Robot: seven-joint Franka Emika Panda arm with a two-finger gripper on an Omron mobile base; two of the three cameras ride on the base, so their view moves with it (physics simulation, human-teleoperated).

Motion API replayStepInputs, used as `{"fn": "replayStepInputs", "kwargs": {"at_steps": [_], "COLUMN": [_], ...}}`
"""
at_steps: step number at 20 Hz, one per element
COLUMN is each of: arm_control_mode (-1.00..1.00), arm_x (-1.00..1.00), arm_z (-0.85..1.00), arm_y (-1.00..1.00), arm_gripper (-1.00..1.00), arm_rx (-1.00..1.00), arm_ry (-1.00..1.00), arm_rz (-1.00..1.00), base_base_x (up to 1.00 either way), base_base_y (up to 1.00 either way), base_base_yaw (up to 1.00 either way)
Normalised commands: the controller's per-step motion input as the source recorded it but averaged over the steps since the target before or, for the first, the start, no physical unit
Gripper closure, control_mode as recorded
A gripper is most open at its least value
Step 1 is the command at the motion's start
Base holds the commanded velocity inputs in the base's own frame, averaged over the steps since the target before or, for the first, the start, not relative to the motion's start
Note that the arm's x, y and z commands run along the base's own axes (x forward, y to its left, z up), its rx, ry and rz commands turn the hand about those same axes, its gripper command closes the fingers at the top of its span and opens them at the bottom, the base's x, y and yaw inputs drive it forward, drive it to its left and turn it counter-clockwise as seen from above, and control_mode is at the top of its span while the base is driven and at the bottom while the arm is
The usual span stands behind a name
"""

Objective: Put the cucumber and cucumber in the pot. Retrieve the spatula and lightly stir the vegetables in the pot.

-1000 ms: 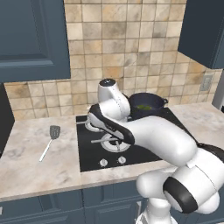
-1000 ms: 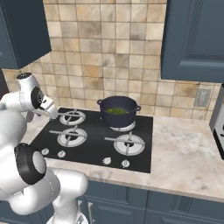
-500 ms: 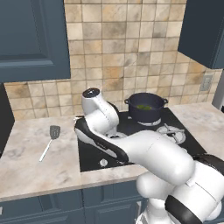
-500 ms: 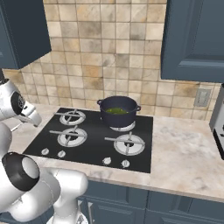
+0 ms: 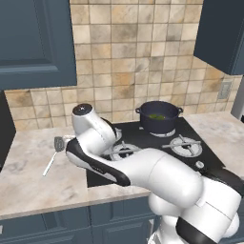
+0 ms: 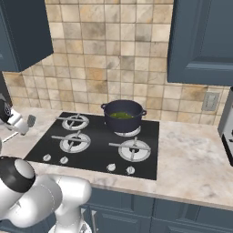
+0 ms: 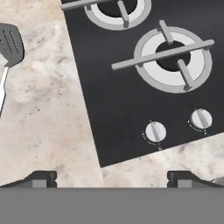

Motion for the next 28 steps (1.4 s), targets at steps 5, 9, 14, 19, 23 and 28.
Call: {"fn": "replayStepInputs", "kwargs": {"at_steps": [5,9,14,19,23,28], "arm_control_mode": [-1.0,-1.0,-1.0,-1.0,-1.0,-1.0], "arm_x": [0.1,0.13,0.1,0.13,0.08,0.18], "arm_z": [-0.15,-0.23,-0.24,-0.27,-0.31,-0.15], "arm_y": [0.57,0.51,0.48,0.39,0.5,0.26], "arm_gripper": [-1.0,-1.0,-1.0,-1.0,-1.0,-1.0], "arm_rx": [0.03,0.09,0.11,0.09,0.0,0.0], "arm_ry": [0.01,0.01,0.0,0.0,0.0,0.0], "arm_rz": [0.0,0.0,0.0,0.0,0.0,0.0], "base_base_x": [0.0,0.0,0.0,0.0,0.0,0.0], "base_base_y": [0.0,0.0,0.0,0.0,0.0,0.0], "base_base_yaw": [0.0,0.0,0.0,0.0,0.0,0.0]}}
